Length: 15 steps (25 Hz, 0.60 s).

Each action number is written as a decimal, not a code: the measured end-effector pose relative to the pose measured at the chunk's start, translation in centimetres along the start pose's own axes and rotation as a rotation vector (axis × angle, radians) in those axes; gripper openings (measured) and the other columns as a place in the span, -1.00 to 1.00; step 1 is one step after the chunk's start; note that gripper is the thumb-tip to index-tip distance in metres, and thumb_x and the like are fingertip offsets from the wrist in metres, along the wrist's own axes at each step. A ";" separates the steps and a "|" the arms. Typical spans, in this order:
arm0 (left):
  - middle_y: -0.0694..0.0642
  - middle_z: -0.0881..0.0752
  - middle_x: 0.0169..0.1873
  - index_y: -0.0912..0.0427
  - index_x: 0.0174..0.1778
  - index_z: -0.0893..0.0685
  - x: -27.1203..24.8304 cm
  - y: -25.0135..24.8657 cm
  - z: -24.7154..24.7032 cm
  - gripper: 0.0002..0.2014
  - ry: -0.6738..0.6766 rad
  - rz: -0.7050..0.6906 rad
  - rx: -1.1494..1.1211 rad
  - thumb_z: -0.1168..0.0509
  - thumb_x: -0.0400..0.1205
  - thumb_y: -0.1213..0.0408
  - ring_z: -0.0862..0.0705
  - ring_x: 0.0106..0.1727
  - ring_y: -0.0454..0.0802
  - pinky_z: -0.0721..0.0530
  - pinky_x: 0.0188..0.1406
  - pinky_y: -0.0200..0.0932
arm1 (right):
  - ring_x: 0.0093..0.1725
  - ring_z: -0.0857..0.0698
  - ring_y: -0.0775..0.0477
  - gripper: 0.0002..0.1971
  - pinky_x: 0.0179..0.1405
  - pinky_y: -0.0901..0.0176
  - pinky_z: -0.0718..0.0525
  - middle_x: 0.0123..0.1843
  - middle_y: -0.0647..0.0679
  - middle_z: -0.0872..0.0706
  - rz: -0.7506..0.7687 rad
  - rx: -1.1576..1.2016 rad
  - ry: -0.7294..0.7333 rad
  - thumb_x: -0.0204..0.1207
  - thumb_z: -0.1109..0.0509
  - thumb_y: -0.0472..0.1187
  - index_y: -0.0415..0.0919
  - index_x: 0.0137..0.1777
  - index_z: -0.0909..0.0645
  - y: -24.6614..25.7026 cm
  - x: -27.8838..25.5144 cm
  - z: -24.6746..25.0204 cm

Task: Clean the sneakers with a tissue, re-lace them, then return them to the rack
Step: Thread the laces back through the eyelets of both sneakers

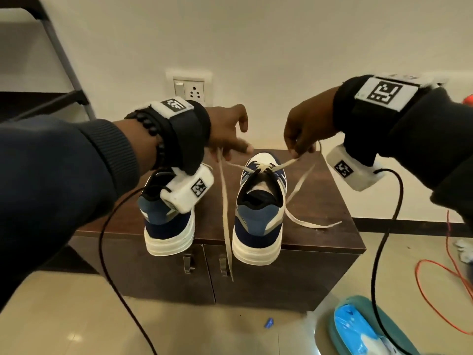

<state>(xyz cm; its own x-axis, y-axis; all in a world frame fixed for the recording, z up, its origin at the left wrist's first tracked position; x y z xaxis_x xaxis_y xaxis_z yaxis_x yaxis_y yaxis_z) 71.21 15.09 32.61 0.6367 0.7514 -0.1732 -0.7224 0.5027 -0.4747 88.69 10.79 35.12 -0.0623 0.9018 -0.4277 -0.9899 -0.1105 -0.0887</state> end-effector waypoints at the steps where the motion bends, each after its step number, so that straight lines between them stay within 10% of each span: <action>1: 0.08 -0.68 -0.32 0.11 0.24 -0.46 -0.2 0.2 -0.3 -0.52 0.060 -0.011 0.159 -0.46 0.50 0.04 -0.72 -0.35 0.03 -0.74 -0.21 -0.02 | -0.16 -0.66 0.01 -0.79 -0.21 0.19 -0.53 -0.20 -0.03 -0.75 -0.009 -0.029 0.021 0.47 -0.46 0.01 -0.12 -0.05 -0.72 -0.2 -0.1 -0.5; 5: -0.12 -0.56 -0.37 0.06 0.10 -0.64 -0.7 0.5 -2.0 -0.74 0.276 -0.051 0.244 -0.38 0.57 0.04 -0.65 -0.25 -0.05 -0.68 -0.06 -0.07 | -0.20 -0.55 0.05 -0.76 -0.12 0.16 -0.50 -0.24 0.09 -0.65 0.060 0.004 0.032 0.39 -0.49 0.13 0.00 -0.19 -0.61 -0.3 0.0 -2.5; 8: -0.09 -0.55 -0.35 0.00 -0.24 -0.51 -0.4 0.5 -3.0 -0.83 0.236 -0.120 0.254 -0.31 0.65 0.15 -0.53 -0.27 -0.13 -0.51 -0.15 -0.18 | -0.26 -0.52 0.06 -0.81 -0.18 0.19 -0.49 -0.30 0.09 -0.60 0.165 0.072 0.033 0.47 -0.47 0.00 -0.04 -0.22 -0.54 0.4 0.7 -4.5; 15: 0.09 -0.61 -0.48 0.14 -0.12 -0.44 0.3 0.6 -1.7 -0.87 0.071 -0.076 -0.178 -0.23 0.66 0.43 -0.65 -0.48 0.02 -0.69 -0.47 -0.18 | -0.28 -0.65 0.07 -0.86 -0.27 0.26 -0.44 -0.29 0.00 -0.75 0.131 0.235 -0.224 0.51 -0.43 -0.09 -0.17 -0.12 -0.63 -1.4 -1.5 -1.6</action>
<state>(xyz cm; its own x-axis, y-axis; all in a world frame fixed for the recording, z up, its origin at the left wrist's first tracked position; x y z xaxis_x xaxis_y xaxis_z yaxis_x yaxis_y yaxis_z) 71.47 14.87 30.81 0.7097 0.6790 -0.1879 -0.6163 0.4691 -0.6326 90.34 8.94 34.44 -0.1910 0.9585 -0.2114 -0.9724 -0.1553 0.1743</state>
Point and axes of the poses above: each hand's wrist, its own x-axis towards the middle knuckle, its own z-axis out of the back of the hand, y = z × x, the point moved 1 cm from there along x, towards the middle knuckle
